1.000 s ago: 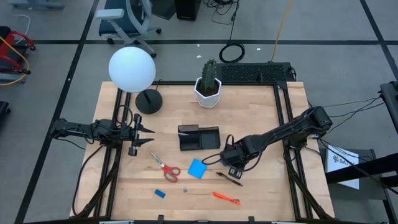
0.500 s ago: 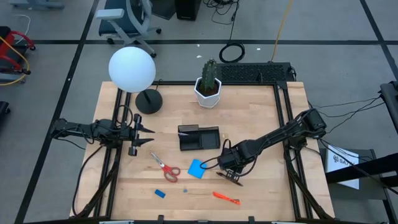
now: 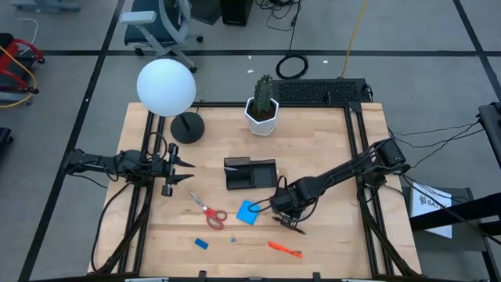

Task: Pick and place office supplies into organizer
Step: Put the blue pen into the black desk organizer

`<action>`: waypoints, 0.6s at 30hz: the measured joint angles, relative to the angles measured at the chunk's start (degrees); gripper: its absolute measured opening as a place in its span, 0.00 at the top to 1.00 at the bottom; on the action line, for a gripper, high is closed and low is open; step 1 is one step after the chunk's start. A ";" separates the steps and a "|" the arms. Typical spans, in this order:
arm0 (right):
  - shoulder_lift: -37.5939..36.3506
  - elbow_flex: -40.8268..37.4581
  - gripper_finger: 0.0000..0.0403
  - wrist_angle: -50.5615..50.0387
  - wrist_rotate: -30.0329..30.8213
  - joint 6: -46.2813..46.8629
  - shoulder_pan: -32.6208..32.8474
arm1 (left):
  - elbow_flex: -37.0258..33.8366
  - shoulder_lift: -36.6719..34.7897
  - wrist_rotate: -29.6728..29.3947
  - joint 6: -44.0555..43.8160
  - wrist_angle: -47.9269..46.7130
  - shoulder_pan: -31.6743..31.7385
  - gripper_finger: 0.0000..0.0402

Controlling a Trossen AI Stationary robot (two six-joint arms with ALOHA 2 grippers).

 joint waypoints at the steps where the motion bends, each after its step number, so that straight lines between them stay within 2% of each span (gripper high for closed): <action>1: 0.08 0.23 0.77 -0.01 0.05 -0.60 -0.16 | 0.00 -0.01 0.01 0.00 0.00 0.00 0.64; 9: -0.03 3.78 0.77 0.48 3.22 -4.58 -2.09 | 0.00 -0.02 0.00 -0.01 0.00 -0.01 0.64; 18: 0.99 4.50 0.77 0.67 2.90 -5.68 -3.48 | 0.00 -0.01 0.01 -0.01 0.01 -0.02 0.64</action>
